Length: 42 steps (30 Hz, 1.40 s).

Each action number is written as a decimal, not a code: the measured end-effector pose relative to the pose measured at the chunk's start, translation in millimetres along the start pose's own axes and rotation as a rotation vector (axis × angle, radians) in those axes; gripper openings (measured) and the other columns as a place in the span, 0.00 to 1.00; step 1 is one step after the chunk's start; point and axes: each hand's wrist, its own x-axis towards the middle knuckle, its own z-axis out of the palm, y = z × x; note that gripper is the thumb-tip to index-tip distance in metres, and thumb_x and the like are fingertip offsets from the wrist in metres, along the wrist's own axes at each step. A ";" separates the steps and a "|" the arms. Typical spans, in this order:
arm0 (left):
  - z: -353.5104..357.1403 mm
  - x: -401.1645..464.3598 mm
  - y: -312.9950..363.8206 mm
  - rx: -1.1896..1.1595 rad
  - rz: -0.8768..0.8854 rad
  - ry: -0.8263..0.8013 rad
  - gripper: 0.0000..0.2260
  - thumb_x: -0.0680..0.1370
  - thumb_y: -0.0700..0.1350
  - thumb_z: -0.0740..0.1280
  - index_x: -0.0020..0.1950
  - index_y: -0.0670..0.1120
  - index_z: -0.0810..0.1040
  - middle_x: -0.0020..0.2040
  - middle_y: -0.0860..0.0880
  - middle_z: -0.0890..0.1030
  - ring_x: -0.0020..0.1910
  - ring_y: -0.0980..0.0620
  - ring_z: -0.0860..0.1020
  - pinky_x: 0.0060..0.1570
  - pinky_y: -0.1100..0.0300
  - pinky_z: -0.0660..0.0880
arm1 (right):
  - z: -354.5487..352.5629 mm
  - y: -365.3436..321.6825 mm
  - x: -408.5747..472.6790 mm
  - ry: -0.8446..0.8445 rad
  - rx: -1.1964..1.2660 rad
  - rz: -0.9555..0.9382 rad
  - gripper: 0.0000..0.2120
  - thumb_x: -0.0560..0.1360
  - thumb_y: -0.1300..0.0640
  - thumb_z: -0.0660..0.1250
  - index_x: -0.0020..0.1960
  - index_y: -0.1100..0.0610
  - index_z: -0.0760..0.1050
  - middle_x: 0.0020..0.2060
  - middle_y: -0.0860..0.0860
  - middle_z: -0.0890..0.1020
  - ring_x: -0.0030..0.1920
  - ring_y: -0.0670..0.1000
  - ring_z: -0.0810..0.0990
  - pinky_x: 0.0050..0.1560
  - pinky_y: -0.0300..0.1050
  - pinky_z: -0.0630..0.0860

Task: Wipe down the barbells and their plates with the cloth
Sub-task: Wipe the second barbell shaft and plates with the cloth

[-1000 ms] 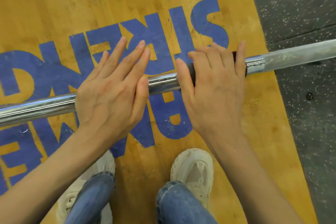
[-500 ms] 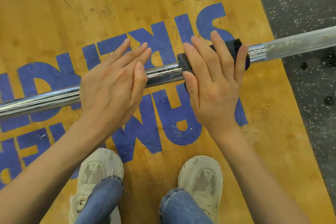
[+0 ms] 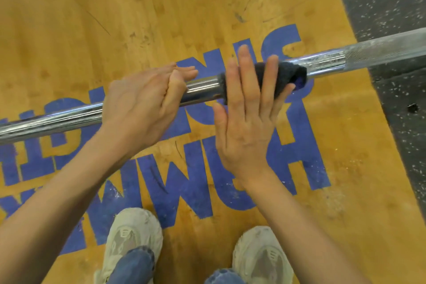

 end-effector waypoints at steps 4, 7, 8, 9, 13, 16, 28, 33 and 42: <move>-8.9 17.2 -1.4 0.074 -0.036 -0.081 0.26 0.79 0.55 0.43 0.61 0.59 0.79 0.60 0.45 0.83 0.55 0.37 0.77 0.41 0.52 0.62 | 12.2 8.9 12.9 -0.016 -0.114 -0.241 0.24 0.83 0.53 0.57 0.77 0.54 0.58 0.75 0.50 0.63 0.81 0.50 0.46 0.79 0.54 0.37; -10.4 27.0 -1.9 0.112 -0.059 -0.110 0.30 0.78 0.57 0.39 0.68 0.64 0.75 0.68 0.53 0.79 0.61 0.41 0.76 0.45 0.51 0.67 | 8.2 28.7 25.3 0.015 -0.044 -0.064 0.22 0.84 0.55 0.55 0.77 0.56 0.60 0.75 0.54 0.68 0.81 0.48 0.43 0.79 0.56 0.39; -9.4 29.0 -1.9 0.124 -0.052 -0.078 0.30 0.78 0.57 0.39 0.68 0.64 0.75 0.69 0.53 0.78 0.63 0.42 0.76 0.45 0.52 0.66 | 9.0 22.2 28.3 0.025 -0.007 -0.011 0.22 0.84 0.55 0.55 0.77 0.58 0.60 0.74 0.55 0.70 0.81 0.50 0.45 0.79 0.57 0.39; -7.3 30.2 -2.9 0.132 -0.036 -0.023 0.29 0.78 0.58 0.39 0.69 0.63 0.76 0.70 0.53 0.78 0.66 0.44 0.76 0.45 0.52 0.66 | 10.9 12.1 30.9 0.016 0.028 -0.001 0.22 0.84 0.56 0.55 0.77 0.58 0.61 0.74 0.56 0.70 0.81 0.52 0.49 0.78 0.58 0.40; 7.0 32.7 -5.7 0.104 0.132 0.274 0.26 0.86 0.52 0.43 0.72 0.49 0.76 0.70 0.50 0.77 0.74 0.49 0.70 0.66 0.52 0.68 | 11.1 10.8 46.5 -0.058 0.017 -0.213 0.21 0.86 0.53 0.52 0.76 0.58 0.65 0.74 0.55 0.72 0.76 0.57 0.63 0.79 0.55 0.42; 18.1 30.4 -6.7 0.083 0.183 0.391 0.24 0.87 0.49 0.44 0.73 0.46 0.75 0.71 0.50 0.76 0.75 0.47 0.69 0.71 0.50 0.66 | 0.7 31.3 53.9 -0.022 0.001 -0.039 0.22 0.85 0.53 0.51 0.76 0.58 0.67 0.74 0.56 0.72 0.76 0.60 0.62 0.78 0.58 0.42; 25.3 15.6 -6.2 0.108 0.194 0.435 0.23 0.87 0.49 0.45 0.75 0.48 0.73 0.73 0.52 0.73 0.77 0.48 0.66 0.72 0.52 0.64 | -18.0 6.5 64.0 -0.113 -0.047 0.096 0.17 0.84 0.56 0.54 0.62 0.59 0.79 0.59 0.52 0.82 0.68 0.58 0.74 0.79 0.56 0.46; 26.5 2.2 -2.3 0.152 0.226 0.441 0.23 0.87 0.48 0.45 0.79 0.47 0.65 0.77 0.52 0.67 0.79 0.48 0.62 0.73 0.53 0.61 | -25.8 14.7 64.5 -0.212 -0.049 -0.156 0.15 0.84 0.54 0.55 0.55 0.58 0.80 0.48 0.53 0.82 0.54 0.57 0.79 0.76 0.54 0.59; 25.4 -13.2 18.5 0.106 0.236 0.349 0.23 0.86 0.46 0.49 0.80 0.42 0.61 0.80 0.45 0.62 0.80 0.43 0.57 0.78 0.48 0.53 | -44.3 16.4 57.7 -0.299 -0.110 -0.123 0.16 0.84 0.53 0.54 0.53 0.57 0.79 0.45 0.53 0.82 0.51 0.58 0.78 0.75 0.55 0.60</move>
